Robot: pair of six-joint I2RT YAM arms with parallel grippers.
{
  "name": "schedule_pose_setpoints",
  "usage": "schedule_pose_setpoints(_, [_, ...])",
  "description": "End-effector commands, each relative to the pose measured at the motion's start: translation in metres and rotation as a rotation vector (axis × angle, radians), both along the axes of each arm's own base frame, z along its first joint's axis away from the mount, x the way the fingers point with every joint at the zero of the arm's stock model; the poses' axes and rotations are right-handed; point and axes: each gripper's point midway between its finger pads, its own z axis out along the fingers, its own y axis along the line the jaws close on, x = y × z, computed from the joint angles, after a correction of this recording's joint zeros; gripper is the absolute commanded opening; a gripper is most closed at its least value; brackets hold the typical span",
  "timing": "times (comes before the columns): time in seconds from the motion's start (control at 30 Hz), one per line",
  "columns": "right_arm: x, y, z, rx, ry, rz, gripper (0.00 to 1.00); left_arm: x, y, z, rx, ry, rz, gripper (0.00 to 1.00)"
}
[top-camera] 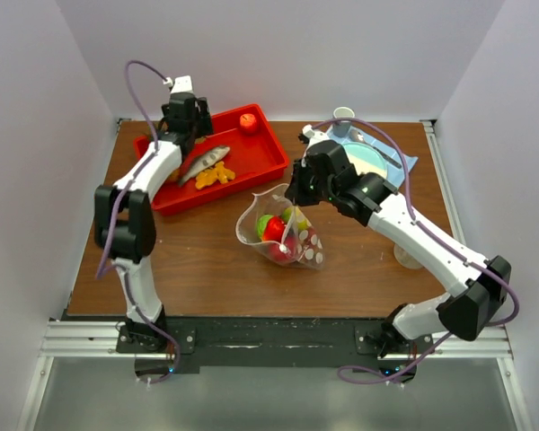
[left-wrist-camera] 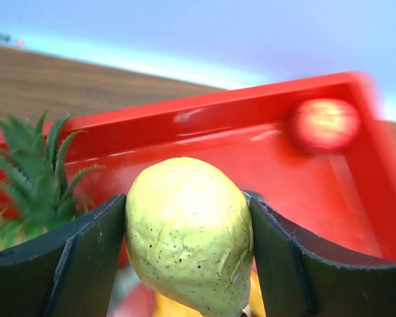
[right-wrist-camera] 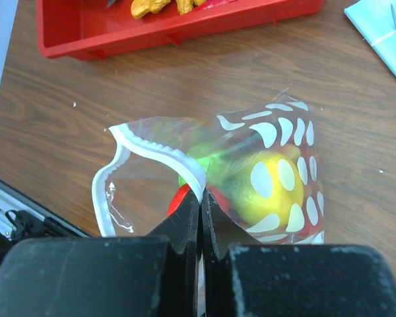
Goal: Place the food in the zip-top bag and seal the zipper
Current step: Pick up the fake fruit from the bin, then place the fake fruit in the zipper food storage bag.
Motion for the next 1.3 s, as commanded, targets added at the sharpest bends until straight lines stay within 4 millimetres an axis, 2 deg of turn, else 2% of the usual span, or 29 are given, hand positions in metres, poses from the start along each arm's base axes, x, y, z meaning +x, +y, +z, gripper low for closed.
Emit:
schedule_pose_setpoints(0.0, [0.016,0.008,0.035,0.07,-0.064,-0.045,0.0,-0.053,-0.061,0.098,-0.143,-0.181,-0.156,0.34])
schedule_pose_setpoints(0.03, [0.019,0.009,0.033,0.066,-0.063,-0.055,0.0,-0.076,-0.064,0.108,-0.154,-0.19,-0.174,0.34])
schedule_pose_setpoints(0.1, [0.021,0.011,0.034,0.07,-0.052,-0.068,0.0,-0.105,-0.083,0.117,-0.204,-0.201,-0.251,0.36])
schedule_pose_setpoints(0.13, [0.024,0.011,0.029,0.06,-0.041,-0.077,0.0,-0.129,-0.084,0.123,-0.227,-0.211,-0.281,0.36])
schedule_pose_setpoints(0.17, [0.025,0.012,0.029,0.068,-0.034,-0.088,0.0,-0.144,-0.098,0.126,-0.264,-0.206,-0.362,0.36])
schedule_pose_setpoints(0.2, [0.027,0.014,0.03,0.077,-0.032,-0.093,0.0,-0.16,-0.108,0.12,-0.28,-0.185,-0.409,0.36])
schedule_pose_setpoints(0.23, [0.027,0.016,0.03,0.088,-0.028,-0.096,0.0,-0.179,-0.114,0.129,-0.289,-0.188,-0.451,0.36])
schedule_pose_setpoints(0.27, [0.029,0.018,0.031,0.105,-0.025,-0.105,0.0,-0.197,-0.133,0.128,-0.308,-0.168,-0.535,0.36])
schedule_pose_setpoints(0.3, [0.03,0.019,0.032,0.114,-0.025,-0.111,0.0,-0.209,-0.14,0.122,-0.31,-0.142,-0.574,0.36])
schedule_pose_setpoints(0.33, [0.032,0.019,0.033,0.115,-0.028,-0.123,0.0,-0.225,-0.143,0.123,-0.318,-0.131,-0.597,0.36])
schedule_pose_setpoints(0.37, [0.033,0.019,0.033,0.122,-0.024,-0.132,0.0,-0.237,-0.15,0.122,-0.326,-0.125,-0.626,0.36])
schedule_pose_setpoints(0.4, [0.034,0.02,0.034,0.123,-0.026,-0.137,0.0,-0.246,-0.151,0.109,-0.348,-0.099,-0.626,0.35])
schedule_pose_setpoints(0.43, [0.036,0.02,0.035,0.128,-0.026,-0.142,0.0,-0.257,-0.152,0.122,-0.374,-0.144,-0.65,0.35])
schedule_pose_setpoints(0.47, [0.036,0.021,0.034,0.133,-0.02,-0.148,0.0,-0.267,-0.157,0.122,-0.402,-0.139,-0.691,0.35])
schedule_pose_setpoints(0.5, [0.038,0.023,0.035,0.137,-0.019,-0.151,0.0,-0.275,-0.162,0.113,-0.427,-0.114,-0.703,0.35])
schedule_pose_setpoints(0.53, [0.039,0.025,0.035,0.14,-0.014,-0.147,0.0,-0.282,-0.164,0.117,-0.437,-0.122,-0.72,0.34])
schedule_pose_setpoints(0.6, [0.039,0.029,0.035,0.151,-0.001,-0.147,0.0,-0.294,-0.17,0.109,-0.439,-0.097,-0.738,0.34])
schedule_pose_setpoints(0.73, [0.041,0.033,0.034,0.166,0.008,-0.152,0.0,-0.306,-0.174,0.107,-0.444,-0.091,-0.761,0.34])
schedule_pose_setpoints(0.8, [0.043,0.035,0.034,0.183,0.01,-0.154,0.0,-0.303,-0.175,0.108,-0.439,-0.093,-0.763,0.35])
schedule_pose_setpoints(0.9, [0.039,0.04,0.033,0.215,0.025,-0.143,0.0,-0.296,-0.185,0.093,-0.43,-0.034,-0.763,0.35])
schedule_pose_setpoints(1.07, [0.035,0.037,0.042,0.242,0.015,-0.144,0.0,-0.282,-0.196,0.083,-0.445,-0.003,-0.738,0.34])
schedule_pose_setpoints(1.17, [0.031,0.04,0.041,0.247,0.03,-0.123,0.0,-0.273,-0.205,0.085,-0.458,-0.006,-0.732,0.38])
schedule_pose_setpoints(1.27, [0.03,0.041,0.039,0.244,0.034,-0.121,0.0,-0.263,-0.21,0.084,-0.458,0.0,-0.708,0.51])
